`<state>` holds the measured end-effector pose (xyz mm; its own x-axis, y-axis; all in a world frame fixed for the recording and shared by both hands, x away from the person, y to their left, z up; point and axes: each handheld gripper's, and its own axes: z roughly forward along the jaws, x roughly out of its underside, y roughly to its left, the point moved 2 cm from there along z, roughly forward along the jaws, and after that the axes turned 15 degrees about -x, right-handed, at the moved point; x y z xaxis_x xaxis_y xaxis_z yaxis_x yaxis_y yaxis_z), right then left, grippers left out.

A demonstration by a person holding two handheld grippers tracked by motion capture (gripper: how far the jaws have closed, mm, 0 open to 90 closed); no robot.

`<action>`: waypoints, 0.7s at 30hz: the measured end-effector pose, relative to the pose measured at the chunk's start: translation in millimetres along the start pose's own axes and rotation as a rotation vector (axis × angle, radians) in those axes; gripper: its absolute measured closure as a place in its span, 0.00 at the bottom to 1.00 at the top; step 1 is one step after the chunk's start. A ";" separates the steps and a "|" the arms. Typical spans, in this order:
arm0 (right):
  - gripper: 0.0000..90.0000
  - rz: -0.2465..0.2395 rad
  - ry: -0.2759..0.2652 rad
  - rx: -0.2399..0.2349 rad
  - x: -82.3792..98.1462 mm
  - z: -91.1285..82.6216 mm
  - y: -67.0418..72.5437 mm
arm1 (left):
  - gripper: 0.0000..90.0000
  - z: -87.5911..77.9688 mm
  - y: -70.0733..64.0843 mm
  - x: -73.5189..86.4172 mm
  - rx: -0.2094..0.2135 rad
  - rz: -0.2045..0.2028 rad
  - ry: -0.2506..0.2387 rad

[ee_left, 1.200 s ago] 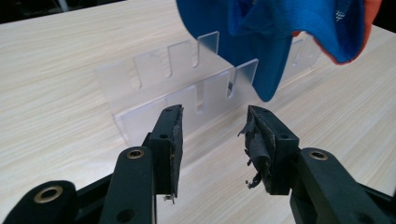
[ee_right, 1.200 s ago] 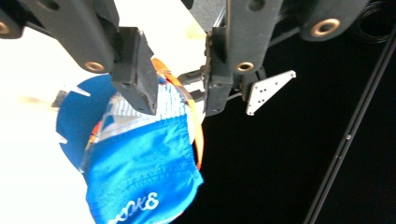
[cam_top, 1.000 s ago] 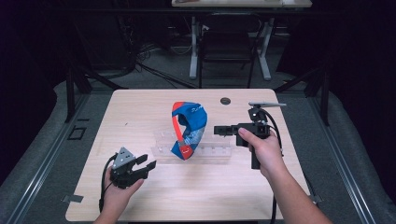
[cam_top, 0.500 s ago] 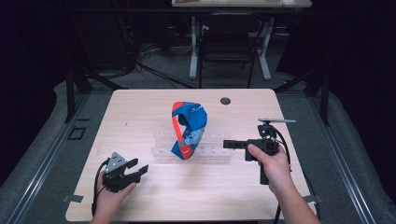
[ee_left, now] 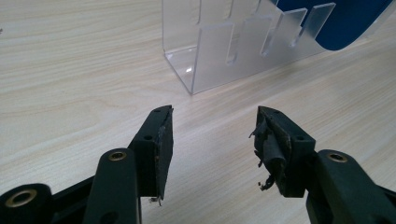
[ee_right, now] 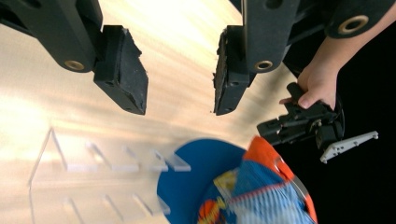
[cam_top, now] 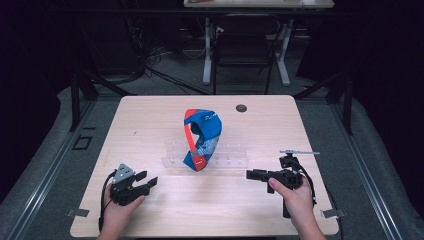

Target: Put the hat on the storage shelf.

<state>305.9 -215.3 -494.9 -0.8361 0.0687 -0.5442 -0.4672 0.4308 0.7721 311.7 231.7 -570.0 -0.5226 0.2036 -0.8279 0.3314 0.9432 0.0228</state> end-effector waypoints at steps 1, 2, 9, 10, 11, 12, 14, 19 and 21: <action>0.61 0.009 -0.002 -0.004 3.2 0.7 -3.2 | 0.53 0.1 -0.1 0.0 0.001 0.004 0.001; 0.61 0.014 0.002 -0.006 5.4 0.9 -5.5 | 0.53 0.0 -0.7 0.0 0.003 0.006 0.005; 0.60 0.023 -0.006 0.024 23.6 2.0 -22.3 | 0.52 0.0 -7.0 -0.2 0.033 0.014 0.003; 0.60 0.026 -0.009 0.037 26.0 1.9 -24.1 | 0.52 0.0 -8.1 -0.1 0.032 0.023 0.005; 0.60 0.022 -0.003 0.037 27.8 1.1 -25.7 | 0.53 0.1 -10.2 -0.2 0.041 0.034 0.010; 0.60 0.015 0.001 0.045 30.8 -0.2 -27.7 | 0.53 0.1 -12.2 -0.2 0.046 0.041 0.008; 0.60 0.014 -0.002 0.054 34.8 -2.0 -30.7 | 0.54 -0.2 -14.8 -0.8 0.057 0.051 0.009; 0.59 0.030 -0.011 0.051 44.4 -7.8 -41.8 | 0.60 -0.2 -22.1 -1.7 0.063 0.067 -0.017; 0.58 0.044 -0.032 0.040 48.3 -10.0 -47.0 | 0.60 0.4 -25.8 -2.6 0.093 0.048 -0.020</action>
<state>284.6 -241.2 -554.1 -0.8455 0.1172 -0.5209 -0.4177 0.4626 0.7820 304.8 206.8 -568.6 -0.4888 0.2418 -0.8382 0.4275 0.9040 0.0115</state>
